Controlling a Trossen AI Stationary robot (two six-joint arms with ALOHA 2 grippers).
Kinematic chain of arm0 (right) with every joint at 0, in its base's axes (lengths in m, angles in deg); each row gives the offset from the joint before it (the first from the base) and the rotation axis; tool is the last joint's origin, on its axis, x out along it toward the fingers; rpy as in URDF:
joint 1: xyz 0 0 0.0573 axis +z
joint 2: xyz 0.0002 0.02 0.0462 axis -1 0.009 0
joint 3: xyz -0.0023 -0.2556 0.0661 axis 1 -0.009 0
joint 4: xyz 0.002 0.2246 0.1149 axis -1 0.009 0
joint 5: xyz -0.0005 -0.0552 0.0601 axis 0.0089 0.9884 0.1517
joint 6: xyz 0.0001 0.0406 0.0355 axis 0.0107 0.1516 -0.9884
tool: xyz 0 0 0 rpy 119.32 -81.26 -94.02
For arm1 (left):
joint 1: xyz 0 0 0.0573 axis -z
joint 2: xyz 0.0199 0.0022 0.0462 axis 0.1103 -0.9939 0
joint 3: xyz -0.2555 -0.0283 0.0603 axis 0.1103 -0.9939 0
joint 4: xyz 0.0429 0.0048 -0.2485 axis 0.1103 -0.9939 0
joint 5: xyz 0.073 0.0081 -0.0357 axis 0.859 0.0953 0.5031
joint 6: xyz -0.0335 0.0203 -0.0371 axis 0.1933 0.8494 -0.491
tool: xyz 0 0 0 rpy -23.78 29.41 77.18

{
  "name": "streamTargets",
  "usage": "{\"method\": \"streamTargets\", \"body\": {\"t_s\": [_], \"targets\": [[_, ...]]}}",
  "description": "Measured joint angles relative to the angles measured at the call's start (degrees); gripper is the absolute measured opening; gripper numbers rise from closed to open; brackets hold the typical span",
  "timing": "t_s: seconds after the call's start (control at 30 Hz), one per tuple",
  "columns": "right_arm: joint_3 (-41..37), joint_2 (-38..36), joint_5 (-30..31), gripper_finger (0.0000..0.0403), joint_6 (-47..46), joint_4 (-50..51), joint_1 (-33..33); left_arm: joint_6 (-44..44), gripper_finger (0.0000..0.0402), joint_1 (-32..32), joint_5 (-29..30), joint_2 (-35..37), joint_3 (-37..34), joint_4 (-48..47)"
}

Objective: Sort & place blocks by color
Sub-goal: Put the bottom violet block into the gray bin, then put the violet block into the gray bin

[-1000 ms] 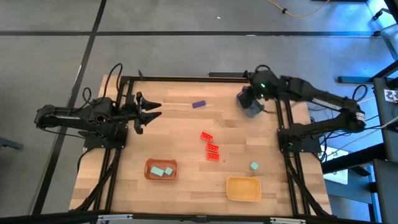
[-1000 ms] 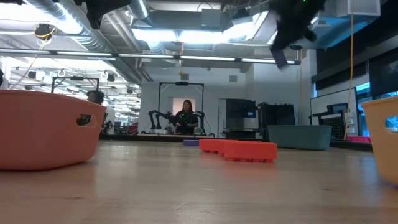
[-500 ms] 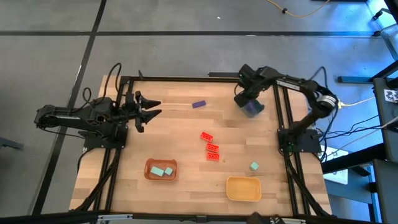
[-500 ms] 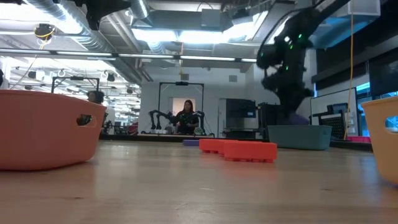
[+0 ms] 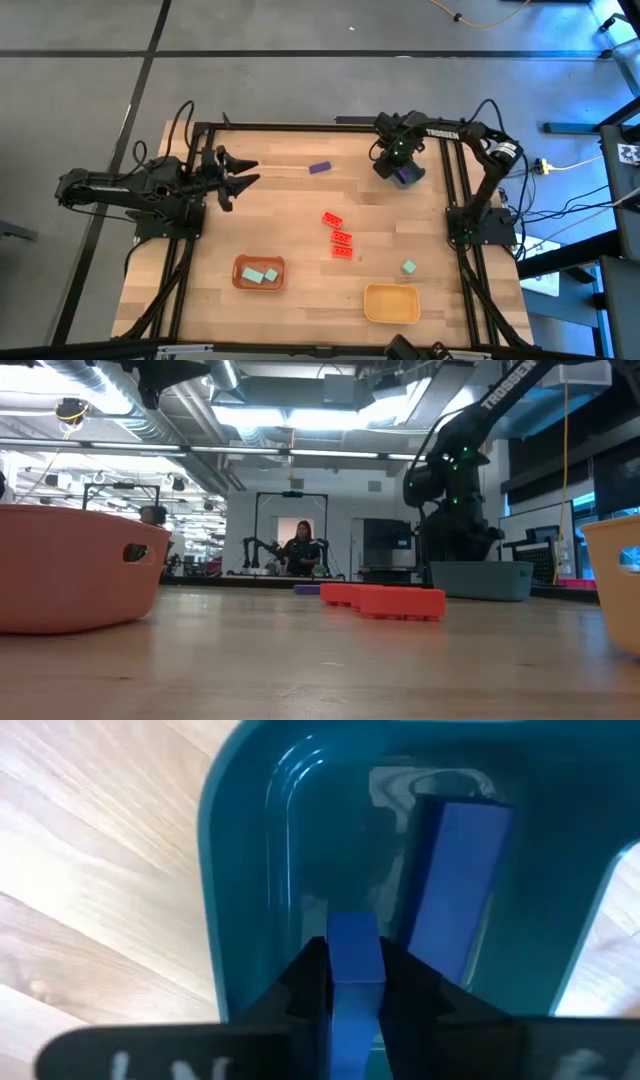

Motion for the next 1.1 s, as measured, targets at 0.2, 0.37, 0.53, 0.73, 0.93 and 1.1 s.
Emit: {"method": "streamTargets", "body": {"t_s": [0.2,0.37,0.53,0.73,0.93,1.1], "targets": [[0.0,0.05,0.02,0.0116,-0.13,-0.07,0.0,0.0,0.0199,0.0,0.92,0.0,0.0,0.0],[0.0,0.05,0.92,0.0131,-0.44,-0.6,0.0,0.0,0.0199,0.0,0.9,0.0,0.0,0.0],[0.44,-0.08,4.59,0.0133,-0.33,1.65,0.0,0.0,0.0199,0.0,0.9,0.0,0.0,0.0],[1.42,-5.79,5.77,0.0135,1.0,3.87,0.0,0.0,0.0199,0.0,0.84,0.0,0.0,0.02],[-3.26,-18.59,-2.39,0.0145,-1.61,-2.07,0.0,-0.01,0.0199,0.01,0.74,0.0,0.0,0.02],[-12.8,-32.23,-12.54,0.0182,-9.56,-15.05,1.94,-0.02,0.0199,0.01,0.7,0.0,0.0,0.02]]}}
